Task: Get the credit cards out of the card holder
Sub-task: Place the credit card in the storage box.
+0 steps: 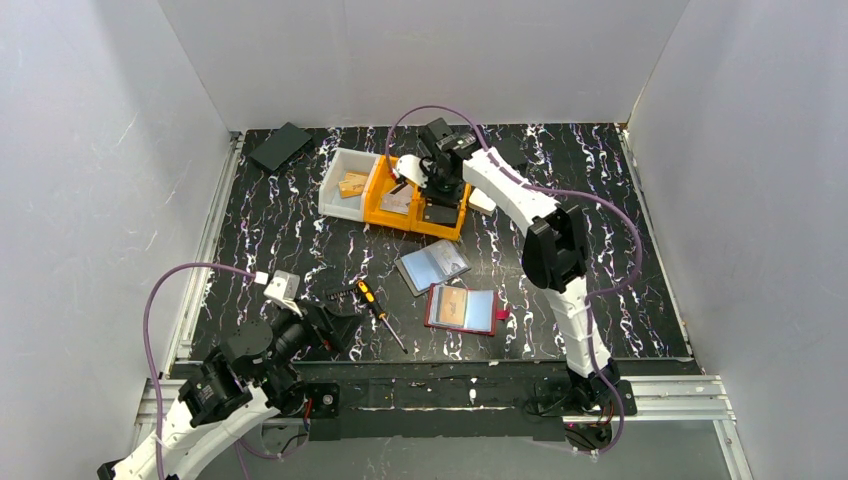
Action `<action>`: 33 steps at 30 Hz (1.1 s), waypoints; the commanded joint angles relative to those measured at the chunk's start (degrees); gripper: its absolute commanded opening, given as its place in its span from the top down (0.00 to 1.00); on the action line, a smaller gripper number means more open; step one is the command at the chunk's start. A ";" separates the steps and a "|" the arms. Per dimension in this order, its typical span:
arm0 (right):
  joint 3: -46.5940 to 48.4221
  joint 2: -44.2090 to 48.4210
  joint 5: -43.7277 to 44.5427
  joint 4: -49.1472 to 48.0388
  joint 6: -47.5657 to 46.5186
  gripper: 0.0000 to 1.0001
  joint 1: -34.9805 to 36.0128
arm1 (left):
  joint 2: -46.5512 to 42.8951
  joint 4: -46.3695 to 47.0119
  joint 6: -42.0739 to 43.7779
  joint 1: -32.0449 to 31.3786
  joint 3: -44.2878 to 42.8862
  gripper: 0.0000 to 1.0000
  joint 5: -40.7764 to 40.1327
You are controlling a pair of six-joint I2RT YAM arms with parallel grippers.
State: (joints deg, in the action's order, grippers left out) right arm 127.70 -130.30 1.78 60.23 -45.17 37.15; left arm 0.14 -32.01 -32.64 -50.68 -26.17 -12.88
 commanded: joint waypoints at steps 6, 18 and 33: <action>0.97 -4.56 -4.17 1.71 -0.74 0.99 0.20 | -2.92 0.50 -0.49 0.29 1.04 0.02 -0.52; 2.99 -8.79 -4.79 2.02 -0.58 0.96 0.12 | -2.12 2.04 -1.08 0.29 1.44 0.02 0.27; 3.08 -0.60 6.28 -7.05 5.21 0.37 -1.89 | -0.45 4.31 -0.30 0.30 -0.76 0.02 1.49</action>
State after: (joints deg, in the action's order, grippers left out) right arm 128.49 -137.23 5.45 55.48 -41.76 35.99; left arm 0.14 -29.85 -33.63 -50.68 -24.86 -12.19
